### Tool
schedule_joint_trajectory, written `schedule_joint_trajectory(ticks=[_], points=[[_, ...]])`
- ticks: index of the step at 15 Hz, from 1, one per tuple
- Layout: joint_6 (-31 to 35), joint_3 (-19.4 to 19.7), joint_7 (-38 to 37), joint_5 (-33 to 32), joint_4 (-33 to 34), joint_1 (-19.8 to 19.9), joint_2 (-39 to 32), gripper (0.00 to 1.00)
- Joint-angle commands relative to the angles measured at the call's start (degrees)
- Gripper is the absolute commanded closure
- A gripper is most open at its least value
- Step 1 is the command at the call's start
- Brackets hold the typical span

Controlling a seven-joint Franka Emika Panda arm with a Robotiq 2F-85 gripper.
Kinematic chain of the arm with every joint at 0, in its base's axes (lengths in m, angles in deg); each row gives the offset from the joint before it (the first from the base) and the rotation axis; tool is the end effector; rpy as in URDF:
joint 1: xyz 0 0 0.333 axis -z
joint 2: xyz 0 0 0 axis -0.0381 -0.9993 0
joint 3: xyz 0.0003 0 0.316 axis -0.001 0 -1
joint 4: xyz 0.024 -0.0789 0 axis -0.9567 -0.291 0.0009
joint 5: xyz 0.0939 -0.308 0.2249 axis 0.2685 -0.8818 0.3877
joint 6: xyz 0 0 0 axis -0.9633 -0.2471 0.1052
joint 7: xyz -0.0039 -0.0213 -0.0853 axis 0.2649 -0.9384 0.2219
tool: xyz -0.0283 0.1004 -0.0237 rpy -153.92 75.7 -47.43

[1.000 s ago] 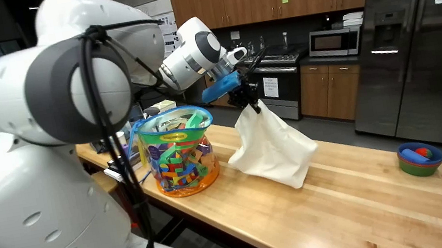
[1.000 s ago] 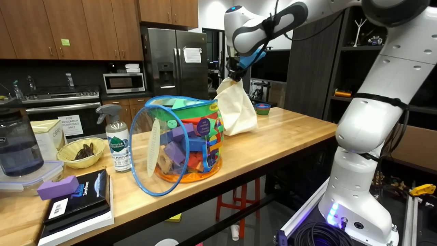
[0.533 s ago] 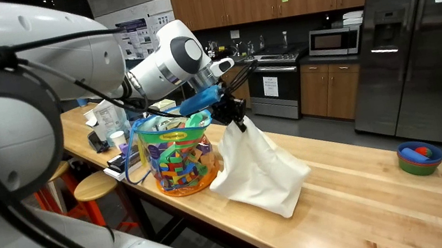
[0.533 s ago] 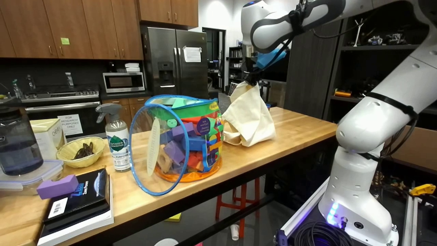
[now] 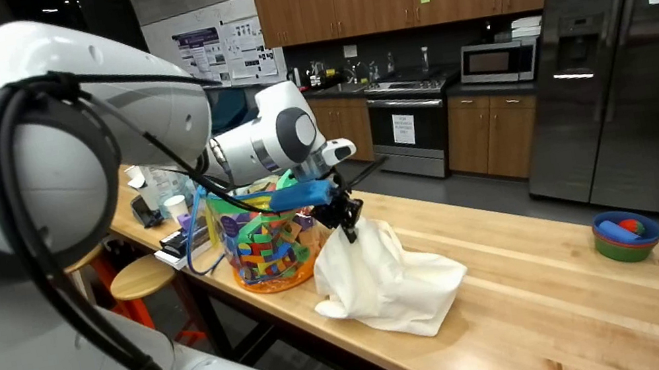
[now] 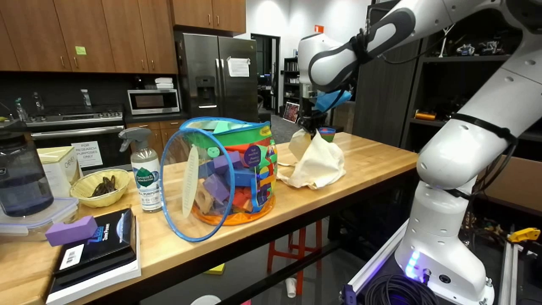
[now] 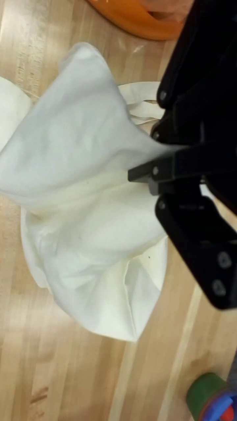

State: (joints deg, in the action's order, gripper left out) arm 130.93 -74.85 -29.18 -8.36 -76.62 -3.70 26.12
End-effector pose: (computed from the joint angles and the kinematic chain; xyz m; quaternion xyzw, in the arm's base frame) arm 0.4072 0.0276 0.4468 0.9908 -0.0359 0.0493 0.1206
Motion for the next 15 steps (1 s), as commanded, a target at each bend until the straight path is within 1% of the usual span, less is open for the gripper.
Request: schedule_joint_trajectory(ticks=[1,6,12,15], points=[[3.50,1.31,1.07,1.30,-0.67,2.68,-6.08,0.99],[3.52,4.40,0.70,-0.13,-1.11,7.58,-9.10,0.99],[4.04,9.09,1.29,-0.37,-3.03,12.52,-8.21,0.99],[5.34,11.83,2.07,-0.57,-4.40,15.16,-7.39,0.99]])
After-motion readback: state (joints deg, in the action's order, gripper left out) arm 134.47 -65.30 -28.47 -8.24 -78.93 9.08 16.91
